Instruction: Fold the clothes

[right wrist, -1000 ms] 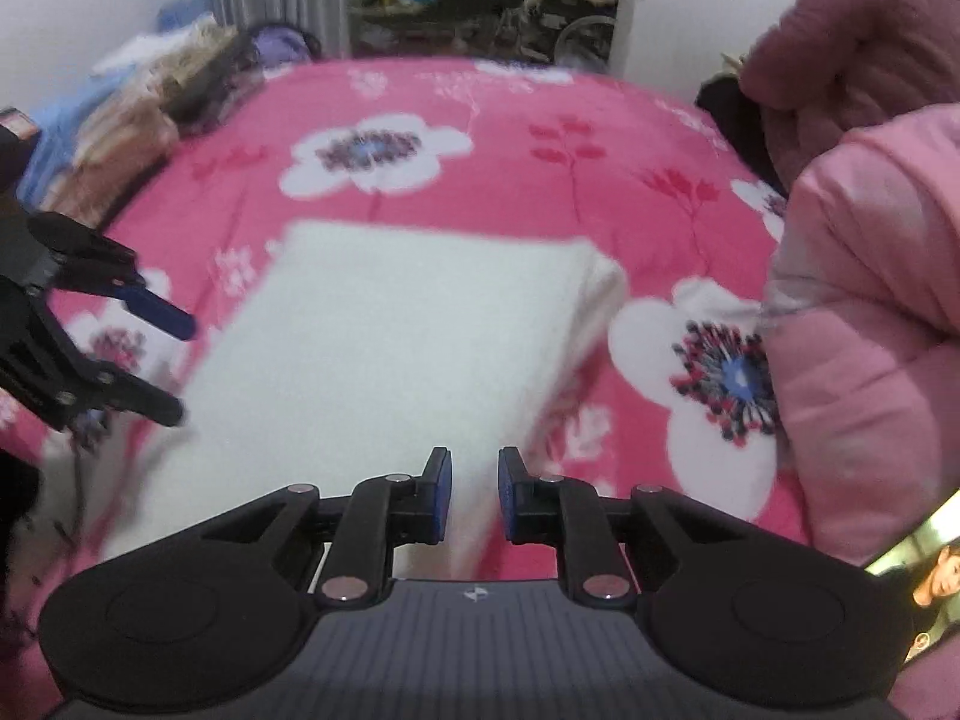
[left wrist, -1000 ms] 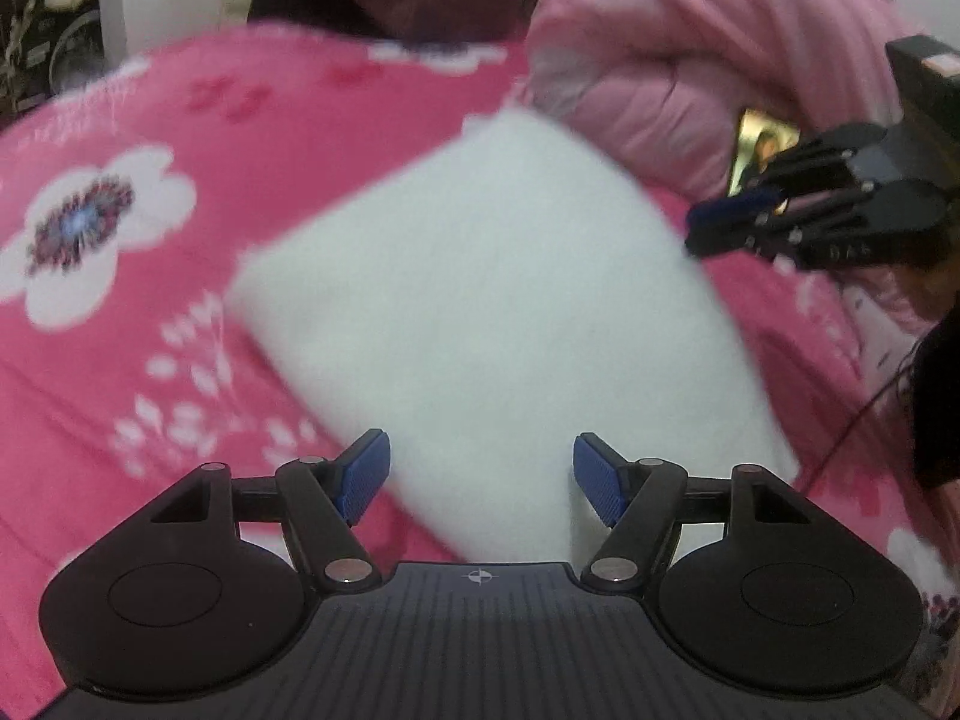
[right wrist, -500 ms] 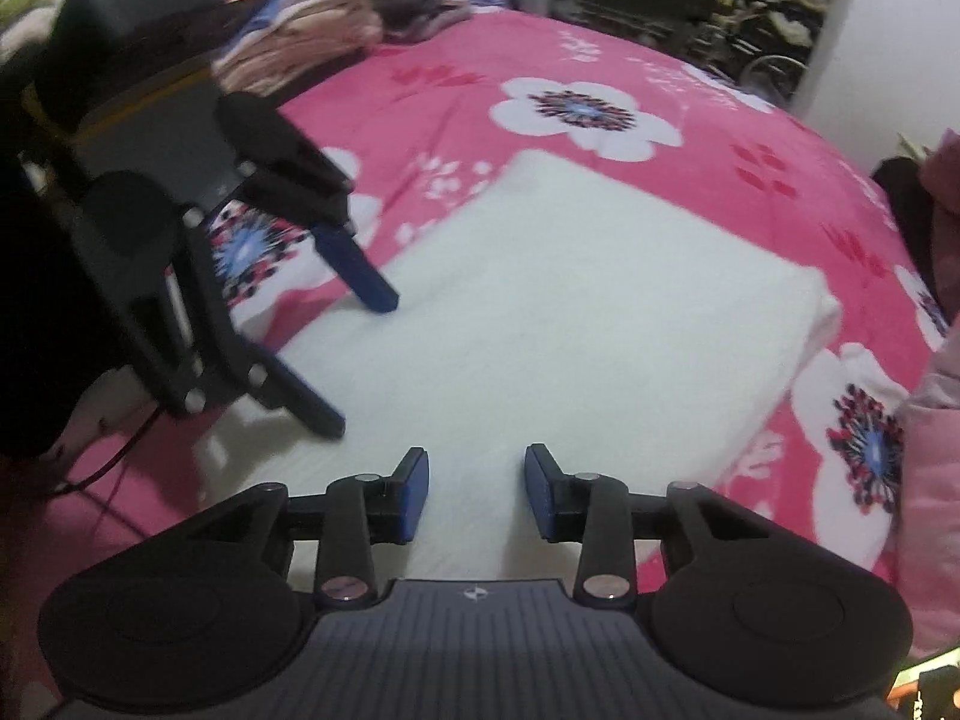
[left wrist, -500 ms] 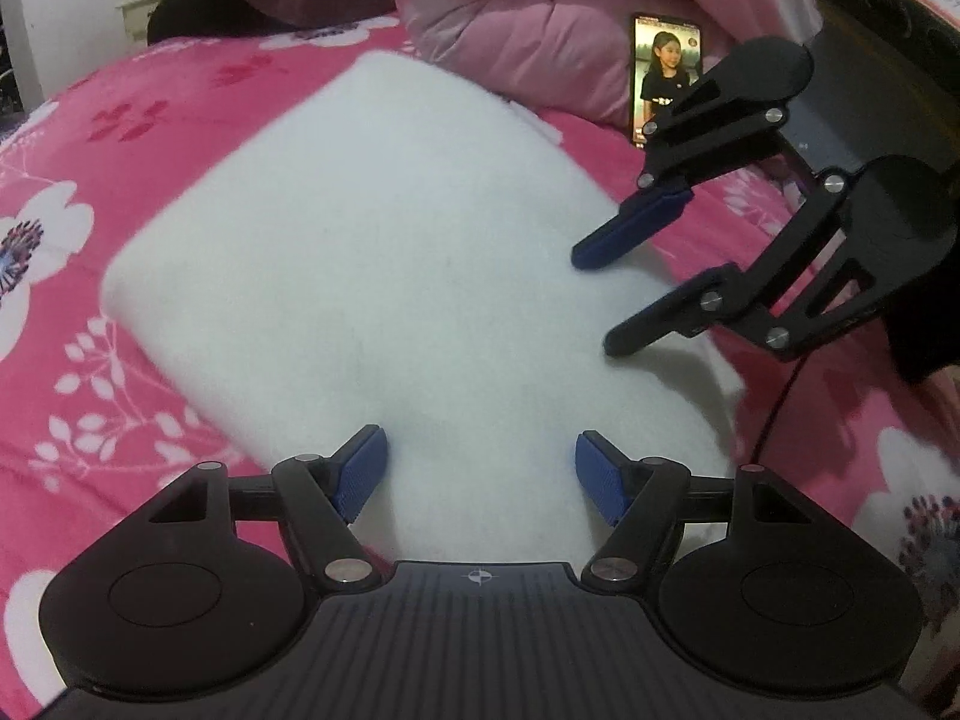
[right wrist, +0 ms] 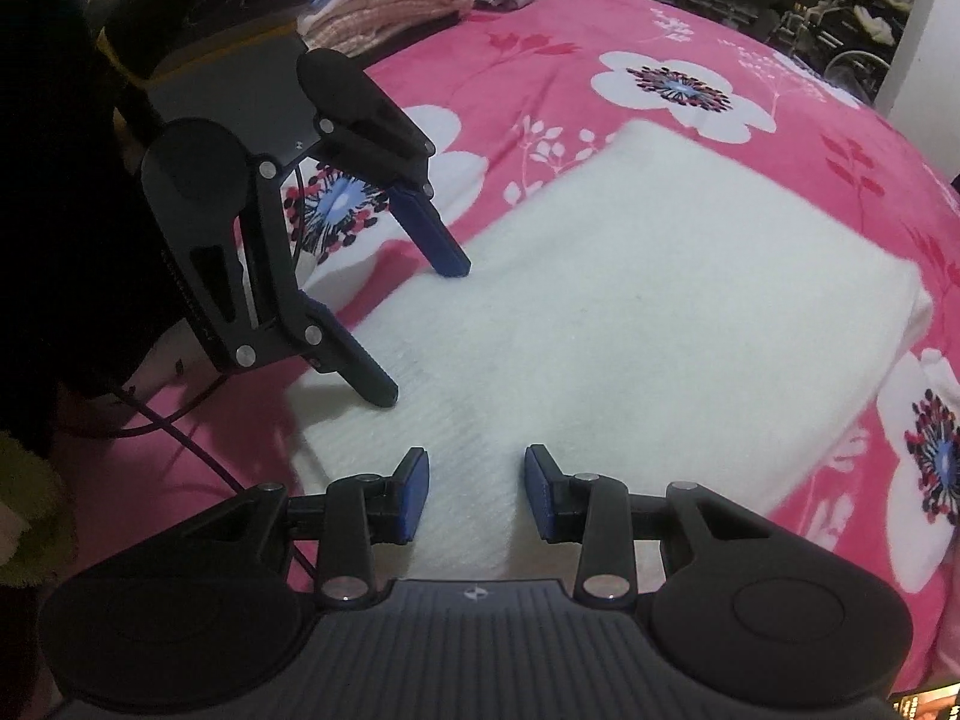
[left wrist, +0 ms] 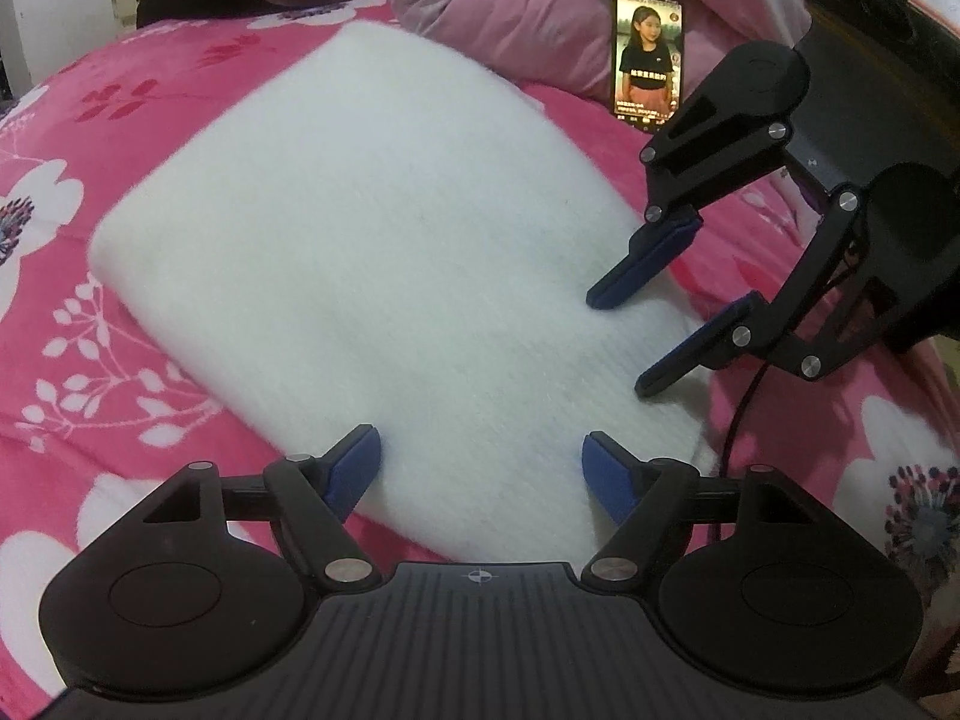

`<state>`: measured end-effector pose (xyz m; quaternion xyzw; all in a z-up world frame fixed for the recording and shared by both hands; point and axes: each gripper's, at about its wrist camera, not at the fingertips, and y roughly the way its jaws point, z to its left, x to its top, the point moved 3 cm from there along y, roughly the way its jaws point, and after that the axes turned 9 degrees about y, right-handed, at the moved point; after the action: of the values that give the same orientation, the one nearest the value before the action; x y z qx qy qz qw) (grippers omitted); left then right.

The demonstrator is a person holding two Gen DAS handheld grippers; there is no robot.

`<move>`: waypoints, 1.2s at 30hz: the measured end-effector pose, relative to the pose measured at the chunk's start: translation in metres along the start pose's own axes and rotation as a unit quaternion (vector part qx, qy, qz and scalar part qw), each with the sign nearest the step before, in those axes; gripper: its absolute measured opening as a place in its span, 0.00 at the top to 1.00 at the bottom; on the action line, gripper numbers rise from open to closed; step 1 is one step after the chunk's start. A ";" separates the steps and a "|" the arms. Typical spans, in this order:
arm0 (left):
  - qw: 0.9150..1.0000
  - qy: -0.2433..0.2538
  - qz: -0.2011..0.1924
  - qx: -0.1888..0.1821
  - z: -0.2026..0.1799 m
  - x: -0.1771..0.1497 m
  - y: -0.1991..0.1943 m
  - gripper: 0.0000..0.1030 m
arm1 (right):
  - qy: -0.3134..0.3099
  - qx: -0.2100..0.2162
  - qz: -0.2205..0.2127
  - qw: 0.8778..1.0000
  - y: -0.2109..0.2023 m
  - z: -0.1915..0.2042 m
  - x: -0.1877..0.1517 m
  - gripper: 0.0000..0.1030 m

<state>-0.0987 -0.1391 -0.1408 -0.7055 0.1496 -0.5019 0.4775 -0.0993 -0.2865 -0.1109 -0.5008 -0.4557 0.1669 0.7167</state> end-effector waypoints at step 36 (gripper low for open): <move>0.998 0.038 0.025 -0.047 -0.009 -0.009 -0.024 0.29 | 0.002 0.046 0.077 0.996 -0.016 0.032 -0.003 0.66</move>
<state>-0.1171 -0.1256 -0.1258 -0.7040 0.2084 -0.5084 0.4500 -0.1310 -0.2772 -0.0959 -0.5009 -0.4063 0.2412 0.7252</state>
